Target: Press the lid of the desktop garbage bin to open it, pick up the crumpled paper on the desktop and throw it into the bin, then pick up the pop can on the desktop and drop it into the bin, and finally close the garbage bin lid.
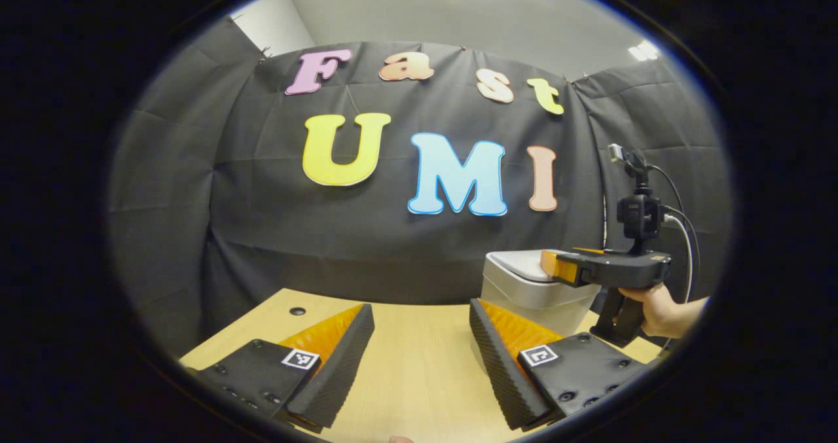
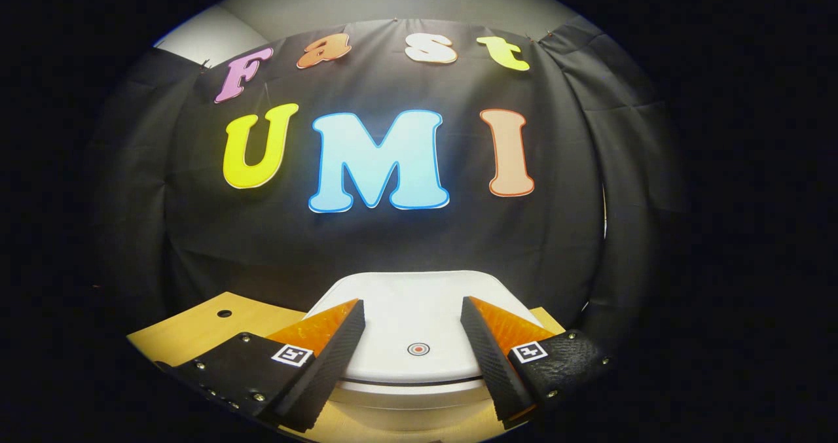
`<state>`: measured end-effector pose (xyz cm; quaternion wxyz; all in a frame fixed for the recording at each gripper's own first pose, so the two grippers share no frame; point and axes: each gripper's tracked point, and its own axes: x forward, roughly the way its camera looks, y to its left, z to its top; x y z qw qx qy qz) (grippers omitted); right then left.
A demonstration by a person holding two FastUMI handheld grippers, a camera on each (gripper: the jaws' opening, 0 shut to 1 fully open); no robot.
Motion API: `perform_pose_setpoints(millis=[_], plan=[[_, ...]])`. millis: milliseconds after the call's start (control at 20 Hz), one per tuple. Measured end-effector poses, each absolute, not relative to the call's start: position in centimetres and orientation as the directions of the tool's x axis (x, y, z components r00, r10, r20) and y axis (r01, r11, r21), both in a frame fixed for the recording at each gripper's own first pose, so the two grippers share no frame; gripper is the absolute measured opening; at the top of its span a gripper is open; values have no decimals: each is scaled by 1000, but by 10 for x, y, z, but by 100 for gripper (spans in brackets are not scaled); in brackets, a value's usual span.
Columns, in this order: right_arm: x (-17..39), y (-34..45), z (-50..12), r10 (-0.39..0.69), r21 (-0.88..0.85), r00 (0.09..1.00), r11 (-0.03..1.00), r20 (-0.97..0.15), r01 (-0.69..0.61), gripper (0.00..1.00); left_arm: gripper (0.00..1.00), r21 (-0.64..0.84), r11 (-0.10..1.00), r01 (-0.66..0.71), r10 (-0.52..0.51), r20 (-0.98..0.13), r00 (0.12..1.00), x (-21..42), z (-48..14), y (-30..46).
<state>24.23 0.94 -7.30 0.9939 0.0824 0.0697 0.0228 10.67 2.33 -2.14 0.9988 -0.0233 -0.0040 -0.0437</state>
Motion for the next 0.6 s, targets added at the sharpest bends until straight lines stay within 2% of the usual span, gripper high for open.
perform_pose_setpoints(millis=[300,600], plan=[[240,10,-77,51,175,994,984,-97,-33,95,96,-37,994,107,-106,17,994,118,-19,23],[240,11,-83,48,165,993,986,-112,-29,95,96,-33,992,120,-120,17,993,127,-19,30]])
